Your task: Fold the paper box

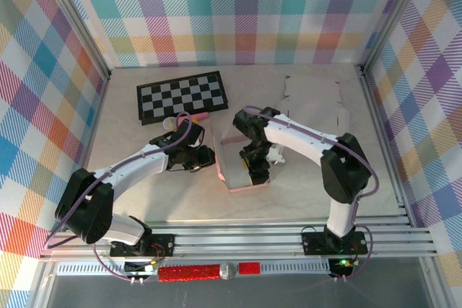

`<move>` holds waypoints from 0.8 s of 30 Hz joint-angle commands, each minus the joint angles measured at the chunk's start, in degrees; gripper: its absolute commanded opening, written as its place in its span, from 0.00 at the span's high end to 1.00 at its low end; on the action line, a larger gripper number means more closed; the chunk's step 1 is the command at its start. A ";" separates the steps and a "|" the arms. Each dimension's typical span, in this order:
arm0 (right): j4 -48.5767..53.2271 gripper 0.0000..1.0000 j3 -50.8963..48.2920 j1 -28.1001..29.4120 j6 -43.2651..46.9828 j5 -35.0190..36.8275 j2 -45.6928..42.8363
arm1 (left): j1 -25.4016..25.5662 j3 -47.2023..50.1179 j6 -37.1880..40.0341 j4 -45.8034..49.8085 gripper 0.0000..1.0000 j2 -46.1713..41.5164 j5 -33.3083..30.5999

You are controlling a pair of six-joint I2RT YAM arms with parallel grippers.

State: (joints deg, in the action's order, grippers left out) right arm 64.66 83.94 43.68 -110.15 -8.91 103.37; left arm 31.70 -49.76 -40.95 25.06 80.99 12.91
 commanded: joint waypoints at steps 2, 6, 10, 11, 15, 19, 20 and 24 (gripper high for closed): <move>0.61 0.32 3.69 -2.02 16.60 11.06 -5.68 | -0.59 -2.31 -0.60 -1.13 0.69 0.51 -0.95; -11.97 0.37 4.22 -3.78 41.85 6.96 -8.26 | -0.59 -3.06 -1.11 -1.90 0.68 0.57 -0.69; -18.47 0.38 6.77 -1.85 58.07 -1.63 -7.75 | -0.59 -3.81 -1.58 -2.34 0.68 0.38 -0.69; -18.65 0.38 7.62 -1.32 59.70 -2.77 -7.16 | -0.59 -3.87 -1.81 -2.33 0.68 0.22 -0.76; -16.88 0.39 13.94 0.24 63.50 -6.45 -2.64 | -0.42 -4.29 -2.48 -2.65 0.68 0.03 -0.58; -15.93 0.39 18.23 0.87 65.48 -7.96 0.51 | -0.14 -4.85 -2.79 -2.56 0.68 -0.04 -0.86; -15.09 0.39 19.09 0.88 65.82 -7.97 1.20 | -0.06 -4.94 -2.76 -2.50 0.68 0.00 -0.91; -9.77 0.46 22.25 0.88 66.99 -8.19 4.90 | 0.20 -5.42 -2.71 -2.34 0.68 0.22 -1.33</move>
State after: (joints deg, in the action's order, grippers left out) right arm 50.41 103.96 44.64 -46.68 -15.53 106.24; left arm 31.73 -53.21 -42.87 23.38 81.28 12.36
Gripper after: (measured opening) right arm 0.547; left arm 0.315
